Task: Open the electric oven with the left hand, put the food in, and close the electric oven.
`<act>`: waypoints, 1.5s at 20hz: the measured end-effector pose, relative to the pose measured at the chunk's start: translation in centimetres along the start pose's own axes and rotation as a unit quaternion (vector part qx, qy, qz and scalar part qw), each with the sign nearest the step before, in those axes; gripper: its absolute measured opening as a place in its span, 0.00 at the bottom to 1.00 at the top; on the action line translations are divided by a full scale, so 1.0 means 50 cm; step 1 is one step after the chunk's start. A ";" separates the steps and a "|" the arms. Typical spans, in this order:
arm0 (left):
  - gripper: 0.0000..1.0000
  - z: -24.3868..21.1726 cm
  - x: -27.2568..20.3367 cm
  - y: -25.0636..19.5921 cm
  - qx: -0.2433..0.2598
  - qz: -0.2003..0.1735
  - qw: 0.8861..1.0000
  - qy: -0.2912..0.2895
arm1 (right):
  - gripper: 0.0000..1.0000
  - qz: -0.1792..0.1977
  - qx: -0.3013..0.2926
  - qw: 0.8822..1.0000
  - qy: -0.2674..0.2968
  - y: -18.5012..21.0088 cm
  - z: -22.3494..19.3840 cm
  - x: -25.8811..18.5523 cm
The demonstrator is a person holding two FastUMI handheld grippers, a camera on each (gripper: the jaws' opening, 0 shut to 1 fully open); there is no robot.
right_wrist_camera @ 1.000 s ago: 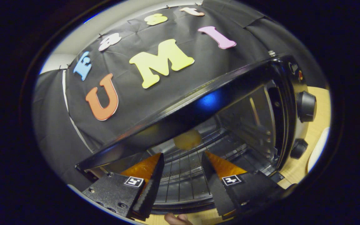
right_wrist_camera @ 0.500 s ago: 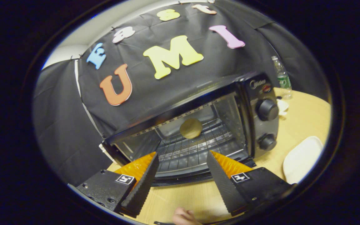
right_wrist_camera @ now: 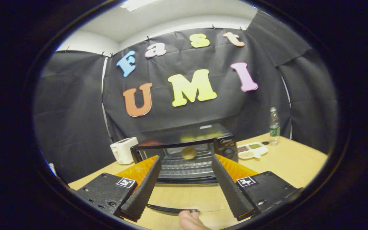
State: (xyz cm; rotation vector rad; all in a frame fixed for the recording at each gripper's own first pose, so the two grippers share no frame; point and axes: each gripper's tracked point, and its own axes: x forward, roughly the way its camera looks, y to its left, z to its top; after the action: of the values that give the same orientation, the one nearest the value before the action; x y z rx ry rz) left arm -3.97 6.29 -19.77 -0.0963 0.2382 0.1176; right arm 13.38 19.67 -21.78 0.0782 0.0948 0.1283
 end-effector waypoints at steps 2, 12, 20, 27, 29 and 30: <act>0.88 -0.015 0.013 -0.017 0.004 -0.005 1.000 0.014 | 0.95 -0.005 -0.006 1.000 -0.025 -0.014 0.066 -0.051; 0.94 -0.162 0.159 -0.135 0.006 -0.057 0.988 0.140 | 0.96 -0.013 0.003 1.000 -0.019 -0.178 0.237 -0.228; 0.94 -0.253 0.246 -0.202 0.027 -0.078 0.970 0.229 | 0.96 -0.038 -0.029 0.998 -0.036 -0.281 0.286 -0.357; 0.94 -0.311 0.302 -0.212 0.026 -0.069 0.952 0.296 | 0.96 -0.044 -0.027 0.996 -0.066 -0.336 0.299 -0.424; 0.94 -0.321 0.317 -0.207 0.028 -0.060 0.951 0.301 | 0.96 -0.038 -0.019 0.997 -0.068 -0.343 0.290 -0.432; 0.95 -0.319 0.321 -0.205 0.032 -0.058 0.952 0.298 | 0.96 -0.038 -0.014 0.997 -0.064 -0.349 0.280 -0.431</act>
State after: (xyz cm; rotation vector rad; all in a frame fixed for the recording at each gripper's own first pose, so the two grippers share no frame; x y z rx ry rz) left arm 9.19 -3.91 -38.24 -0.0795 0.8388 -0.0402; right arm -4.37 -1.42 -7.44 0.0547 -0.0314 0.0488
